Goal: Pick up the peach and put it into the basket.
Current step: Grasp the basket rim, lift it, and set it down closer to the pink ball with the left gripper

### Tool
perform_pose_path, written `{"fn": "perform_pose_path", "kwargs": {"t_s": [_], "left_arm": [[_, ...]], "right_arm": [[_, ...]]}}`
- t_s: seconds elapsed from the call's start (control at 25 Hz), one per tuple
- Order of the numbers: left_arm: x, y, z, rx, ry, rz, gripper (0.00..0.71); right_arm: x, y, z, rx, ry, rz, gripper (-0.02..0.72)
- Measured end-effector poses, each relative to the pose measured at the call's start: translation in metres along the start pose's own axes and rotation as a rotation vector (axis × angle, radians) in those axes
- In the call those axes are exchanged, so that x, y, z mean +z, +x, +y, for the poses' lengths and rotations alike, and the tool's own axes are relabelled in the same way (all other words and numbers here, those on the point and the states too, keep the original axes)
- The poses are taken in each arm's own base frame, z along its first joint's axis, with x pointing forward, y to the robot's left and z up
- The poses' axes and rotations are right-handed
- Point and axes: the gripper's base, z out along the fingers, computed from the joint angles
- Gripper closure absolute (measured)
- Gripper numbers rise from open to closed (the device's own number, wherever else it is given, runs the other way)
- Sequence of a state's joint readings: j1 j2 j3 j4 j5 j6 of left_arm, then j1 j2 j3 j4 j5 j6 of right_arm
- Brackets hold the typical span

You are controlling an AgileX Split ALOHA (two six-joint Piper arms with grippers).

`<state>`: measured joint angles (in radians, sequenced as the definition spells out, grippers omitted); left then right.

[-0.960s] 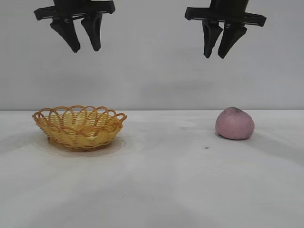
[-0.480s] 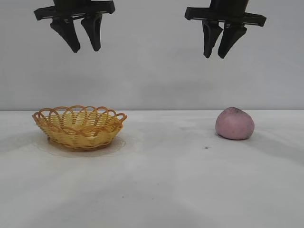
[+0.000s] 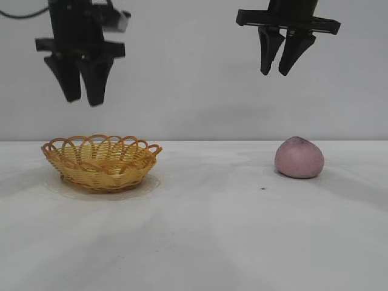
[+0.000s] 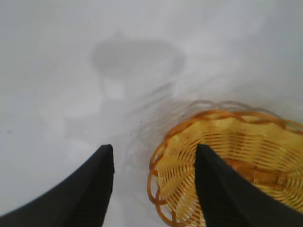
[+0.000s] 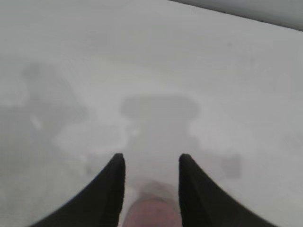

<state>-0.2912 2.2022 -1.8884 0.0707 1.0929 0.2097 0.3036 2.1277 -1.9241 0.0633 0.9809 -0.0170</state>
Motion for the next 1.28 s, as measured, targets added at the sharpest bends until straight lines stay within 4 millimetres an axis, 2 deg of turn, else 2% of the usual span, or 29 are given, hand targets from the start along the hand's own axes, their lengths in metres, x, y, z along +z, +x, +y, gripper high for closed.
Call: {"fn": "perform_pose_path", "kwargs": {"t_s": [0.32,0.4,0.44,0.48,0.56,0.64,0.72,0.8,0.84,0.92,0.96,1.08,1.16,1.28], "left_arm": [[0.047,0.006,-0.003,0.018,0.020,0.098,0.318],[0.060,0.009,-0.002,-0.001,0.044,0.127,0.430],[0.063,0.011,0.000,-0.015,0.058,0.135,0.525],[0.063,0.012,0.002,-0.033,0.081,0.141,0.583],[0.058,0.013,0.007,-0.082,0.128,0.121,0.645],[0.047,0.014,0.019,-0.165,0.192,0.086,0.628],[0.028,0.015,0.034,-0.269,0.282,0.015,0.710],[-0.001,0.014,0.049,-0.353,0.359,-0.091,0.710],[-0.012,0.013,0.049,-0.381,0.403,-0.143,0.710],[-0.035,0.015,0.041,-0.424,0.491,-0.242,0.710],[-0.040,0.019,0.029,-0.454,0.548,-0.273,0.710],[-0.022,0.041,-0.014,-0.524,0.630,-0.303,0.710],[0.005,0.062,-0.040,-0.540,0.616,-0.241,0.710],[0.025,0.080,-0.058,-0.551,0.594,-0.180,0.710]], "right_arm": [[0.000,0.000,0.000,-0.007,-0.002,0.004,0.438],[0.000,0.001,0.000,-0.011,-0.005,0.006,0.438],[0.000,0.001,0.000,-0.013,-0.005,0.006,0.438],[0.000,0.001,0.000,-0.015,-0.005,0.006,0.438],[0.000,0.001,0.000,-0.017,-0.005,0.006,0.438],[0.000,0.001,0.000,-0.019,-0.005,0.006,0.438],[0.000,0.001,0.000,-0.019,-0.005,0.006,0.438],[0.000,0.001,0.000,-0.019,-0.005,0.006,0.438],[0.000,0.001,0.000,-0.019,-0.005,0.006,0.438],[0.000,0.001,0.000,-0.019,-0.005,0.008,0.438],[0.000,0.001,0.000,-0.021,-0.005,0.008,0.438],[0.000,0.001,0.001,-0.019,-0.007,0.010,0.438],[0.000,0.001,0.001,-0.019,-0.007,0.010,0.438],[0.000,0.001,0.001,-0.019,-0.007,0.010,0.438]]}}
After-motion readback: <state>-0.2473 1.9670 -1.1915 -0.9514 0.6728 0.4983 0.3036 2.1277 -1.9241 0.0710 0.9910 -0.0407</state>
